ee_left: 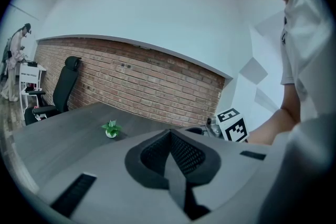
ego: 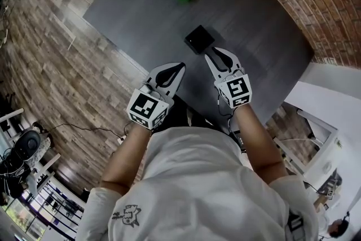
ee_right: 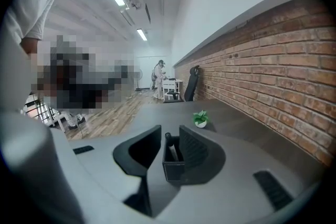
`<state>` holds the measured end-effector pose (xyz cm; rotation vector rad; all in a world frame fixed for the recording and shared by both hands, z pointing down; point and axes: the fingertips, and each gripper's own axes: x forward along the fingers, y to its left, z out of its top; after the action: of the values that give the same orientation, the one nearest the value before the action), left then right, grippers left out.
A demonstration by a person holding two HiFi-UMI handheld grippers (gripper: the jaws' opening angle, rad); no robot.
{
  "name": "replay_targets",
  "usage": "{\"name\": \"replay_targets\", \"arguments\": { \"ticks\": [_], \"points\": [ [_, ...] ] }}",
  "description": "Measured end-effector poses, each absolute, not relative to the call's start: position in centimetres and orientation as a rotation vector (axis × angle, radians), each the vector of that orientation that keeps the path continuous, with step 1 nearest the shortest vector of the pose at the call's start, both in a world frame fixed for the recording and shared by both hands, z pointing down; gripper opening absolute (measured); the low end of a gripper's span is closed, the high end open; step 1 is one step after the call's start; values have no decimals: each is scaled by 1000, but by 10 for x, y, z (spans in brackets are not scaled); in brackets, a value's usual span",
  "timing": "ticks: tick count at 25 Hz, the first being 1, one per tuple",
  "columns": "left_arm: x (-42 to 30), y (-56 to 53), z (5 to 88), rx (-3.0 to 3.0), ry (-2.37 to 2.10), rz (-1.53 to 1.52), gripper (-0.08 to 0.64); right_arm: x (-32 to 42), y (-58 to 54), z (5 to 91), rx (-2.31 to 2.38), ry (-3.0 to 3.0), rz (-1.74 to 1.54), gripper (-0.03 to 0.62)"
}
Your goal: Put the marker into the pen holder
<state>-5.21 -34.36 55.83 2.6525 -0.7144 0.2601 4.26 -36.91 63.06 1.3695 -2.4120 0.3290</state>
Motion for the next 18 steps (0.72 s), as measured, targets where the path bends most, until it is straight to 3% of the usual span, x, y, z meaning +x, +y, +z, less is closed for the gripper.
{"name": "replay_targets", "arguments": {
  "ticks": [18],
  "points": [
    [-42, -278, 513, 2732, -821, 213, 12, 52, -286, 545, 1398, -2556, 242, 94]
  ]
}}
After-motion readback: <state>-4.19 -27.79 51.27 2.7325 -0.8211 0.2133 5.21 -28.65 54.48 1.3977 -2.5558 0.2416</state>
